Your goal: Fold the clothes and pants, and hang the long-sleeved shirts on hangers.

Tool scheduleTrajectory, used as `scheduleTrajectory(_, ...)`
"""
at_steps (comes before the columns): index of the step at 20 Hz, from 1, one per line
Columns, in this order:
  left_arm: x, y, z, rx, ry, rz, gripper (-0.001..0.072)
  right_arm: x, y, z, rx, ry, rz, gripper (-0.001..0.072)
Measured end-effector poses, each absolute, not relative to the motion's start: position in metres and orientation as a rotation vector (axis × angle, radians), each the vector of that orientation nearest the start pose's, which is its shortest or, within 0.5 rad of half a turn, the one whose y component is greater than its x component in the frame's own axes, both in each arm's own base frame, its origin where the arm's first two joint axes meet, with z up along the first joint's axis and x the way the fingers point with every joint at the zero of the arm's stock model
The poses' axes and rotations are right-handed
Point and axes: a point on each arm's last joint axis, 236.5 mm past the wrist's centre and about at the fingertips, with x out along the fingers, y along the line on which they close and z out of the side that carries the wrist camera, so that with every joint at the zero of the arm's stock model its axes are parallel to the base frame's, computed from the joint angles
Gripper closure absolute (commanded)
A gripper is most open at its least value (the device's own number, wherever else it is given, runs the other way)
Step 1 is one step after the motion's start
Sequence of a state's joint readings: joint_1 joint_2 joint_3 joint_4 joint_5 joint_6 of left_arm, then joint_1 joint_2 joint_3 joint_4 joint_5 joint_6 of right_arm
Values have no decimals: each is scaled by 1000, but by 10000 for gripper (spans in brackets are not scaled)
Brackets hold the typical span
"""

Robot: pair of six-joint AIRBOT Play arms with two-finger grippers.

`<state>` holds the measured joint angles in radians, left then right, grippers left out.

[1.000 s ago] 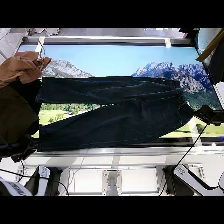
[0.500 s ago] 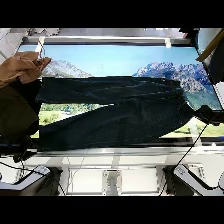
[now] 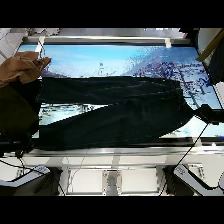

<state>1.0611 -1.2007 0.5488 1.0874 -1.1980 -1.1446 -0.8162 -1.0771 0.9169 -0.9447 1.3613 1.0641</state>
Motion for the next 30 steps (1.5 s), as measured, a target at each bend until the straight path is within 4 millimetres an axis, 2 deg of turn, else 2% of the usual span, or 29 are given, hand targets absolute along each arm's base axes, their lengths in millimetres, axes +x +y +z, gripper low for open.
scheduleTrajectory(2, 191, 107, -106, -1078, 1301, 222, 687, 289, -109, 31, 646, 1097, 33, 438)
scheduleTrajectory(5, 215, 102, -84, -1114, 1211, 127, 688, 293, -113, 41, 626, 1078, 33, 439)
scheduleTrajectory(9, 237, 110, -51, -1103, 1137, 47, 687, 301, -124, 66, 564, 1044, 25, 438)
scheduleTrajectory(11, 243, 114, -39, -1088, 1121, 25, 665, 302, -128, 75, 536, 1036, 18, 438)
scheduleTrajectory(13, 240, 115, -35, -1068, 1141, 14, 146, 302, -130, 80, 522, 1035, 17, 438)
scheduleTrajectory(14, 234, 114, -37, -1051, 1174, 11, 123, 302, -130, 81, 520, 1036, 18, 438)
scheduleTrajectory(18, 201, 115, -49, -1008, 1327, 55, 125, 299, -129, 82, 513, 1051, 26, 439)
scheduleTrajectory(21, 182, 102, -60, -1040, 1409, 59, 127, 293, -128, 80, 505, 1079, 26, 438)
scheduleTrajectory(22, 173, 95, -67, -1050, 1443, 60, 138, 291, -128, 79, 503, 1089, 27, 438)
scheduleTrajectory(24, 159, 87, -80, -1058, 1491, 76, 212, 289, -128, 78, 501, 1101, 28, 438)
scheduleTrajectory(30, 157, 90, -95, -1053, 1479, 133, 220, 284, -125, 76, 503, 1125, 37, 438)
